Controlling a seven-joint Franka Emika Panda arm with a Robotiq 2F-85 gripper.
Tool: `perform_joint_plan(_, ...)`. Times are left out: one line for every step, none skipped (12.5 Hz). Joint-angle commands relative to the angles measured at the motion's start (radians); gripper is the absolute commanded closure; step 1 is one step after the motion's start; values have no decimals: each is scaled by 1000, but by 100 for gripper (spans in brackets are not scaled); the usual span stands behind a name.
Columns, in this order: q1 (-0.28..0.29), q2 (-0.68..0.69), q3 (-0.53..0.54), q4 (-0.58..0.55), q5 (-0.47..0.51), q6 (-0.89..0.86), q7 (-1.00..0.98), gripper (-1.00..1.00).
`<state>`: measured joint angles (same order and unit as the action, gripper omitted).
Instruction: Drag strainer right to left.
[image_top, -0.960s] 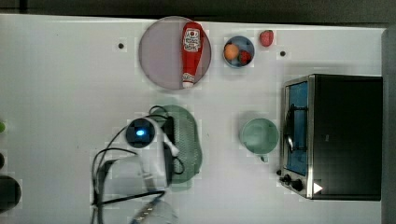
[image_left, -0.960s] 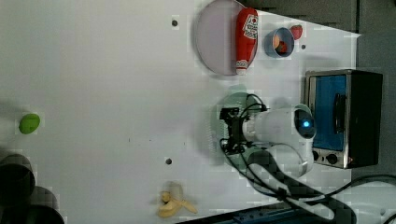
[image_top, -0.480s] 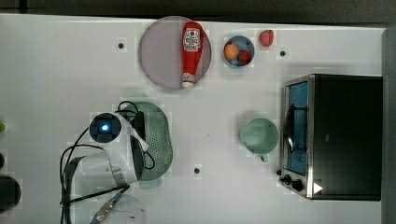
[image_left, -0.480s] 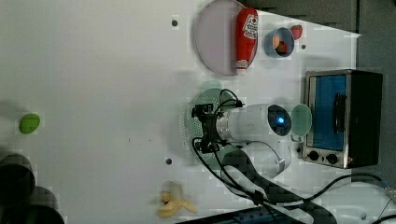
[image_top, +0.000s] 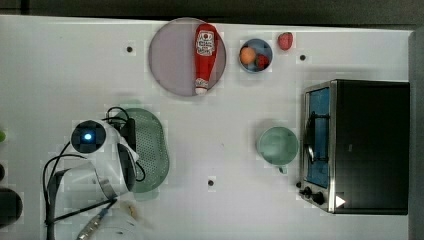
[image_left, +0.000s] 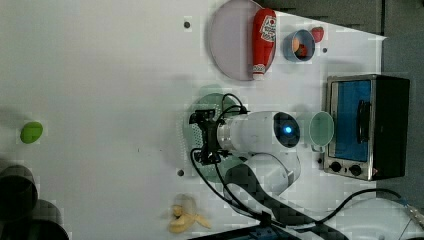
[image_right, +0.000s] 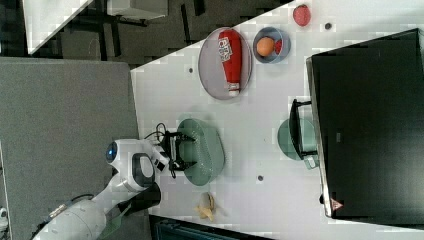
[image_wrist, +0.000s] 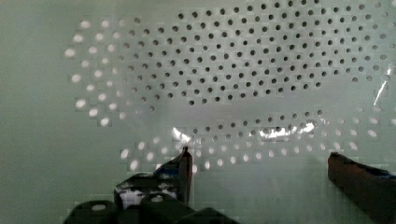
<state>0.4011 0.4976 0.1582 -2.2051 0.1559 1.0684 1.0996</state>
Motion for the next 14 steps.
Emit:
perform_joint_plan(56,19,-10,52,25,-13,89,-100)
perform_joint_plan(65,24,-10,60,38,-12,89,-100)
perform_joint_plan(76,29,-10,70,51,-13,89,-100)
perform_joint_plan(87,36,-10,80,68,-14,89,-100)
perform_joint_plan(98,43,-10,93,83,-13,89,-100)
perform_joint_plan(108,51,-10,107,96,-14,89,-100)
perform_joint_plan(119,59,-10,119,104,-14,89,-100)
perform_joint_plan(129,66,-10,133,111,-11,89,-100)
perform_joint_plan(138,74,-10,148,120,-14,97,-100)
perform_joint_plan(148,83,-10,162,123,-12,114,-100)
perform_joint_plan(157,93,-10,180,123,-11,126,-100)
perform_joint_plan(167,104,-10,196,131,-12,142,-100)
perform_joint_plan(176,116,-10,212,136,-11,154,-100)
perform_joint_plan(185,128,-10,231,136,-11,156,-100)
